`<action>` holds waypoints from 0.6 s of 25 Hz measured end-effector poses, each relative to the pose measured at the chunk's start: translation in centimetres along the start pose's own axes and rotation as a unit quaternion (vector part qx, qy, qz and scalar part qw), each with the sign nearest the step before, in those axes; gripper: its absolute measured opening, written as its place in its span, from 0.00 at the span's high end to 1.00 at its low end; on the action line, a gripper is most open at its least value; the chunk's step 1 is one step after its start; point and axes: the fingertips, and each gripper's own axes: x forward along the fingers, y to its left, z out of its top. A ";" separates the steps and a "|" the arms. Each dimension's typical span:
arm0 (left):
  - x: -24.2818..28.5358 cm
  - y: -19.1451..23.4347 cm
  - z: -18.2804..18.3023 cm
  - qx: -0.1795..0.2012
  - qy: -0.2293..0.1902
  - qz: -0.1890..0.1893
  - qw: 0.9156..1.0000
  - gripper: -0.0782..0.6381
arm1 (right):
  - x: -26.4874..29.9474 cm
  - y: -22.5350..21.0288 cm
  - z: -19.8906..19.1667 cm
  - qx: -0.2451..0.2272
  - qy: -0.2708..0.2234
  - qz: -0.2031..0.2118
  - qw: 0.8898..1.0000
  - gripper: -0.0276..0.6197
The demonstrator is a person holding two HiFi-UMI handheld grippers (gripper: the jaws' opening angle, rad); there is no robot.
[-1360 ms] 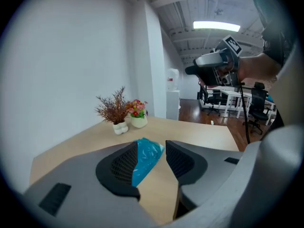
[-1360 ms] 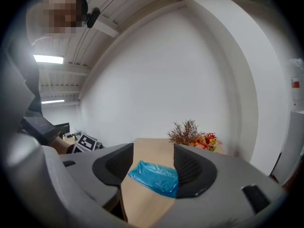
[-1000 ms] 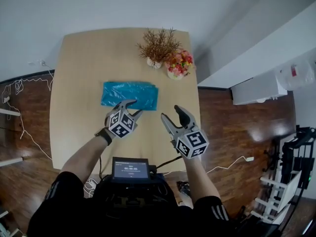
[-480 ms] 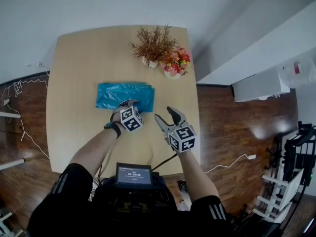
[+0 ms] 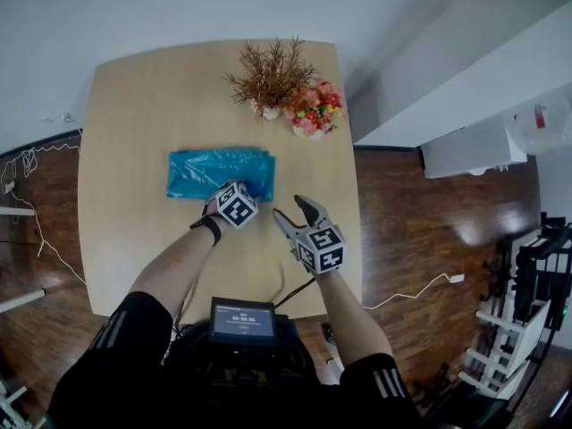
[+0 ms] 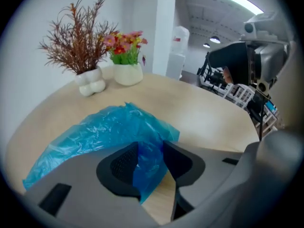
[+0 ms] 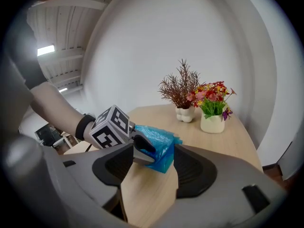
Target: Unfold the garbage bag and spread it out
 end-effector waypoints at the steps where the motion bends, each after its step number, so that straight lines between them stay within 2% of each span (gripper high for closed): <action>1: -0.1 0.1 0.0 -0.013 0.000 -0.003 1.000 0.69 | 0.1 0.1 -0.1 0.001 0.001 0.001 1.000 0.55; 4: -1.0 1.0 -0.2 -0.045 0.002 0.003 0.999 0.75 | 0.4 0.3 -0.6 0.003 0.005 0.005 1.000 0.55; 8: -1.7 1.6 -0.2 -0.096 -0.018 -0.008 0.995 0.85 | 0.8 0.5 -1.1 0.005 0.008 0.008 1.000 0.55; 10: -2.0 1.9 0.0 -0.124 -0.038 -0.018 0.991 0.89 | 1.0 0.4 -1.3 0.003 0.011 0.008 1.000 0.55; 15: -4.0 2.1 1.2 -0.166 -0.106 -0.046 0.979 0.89 | 2.0 0.3 -1.2 -0.009 0.017 0.011 1.000 0.55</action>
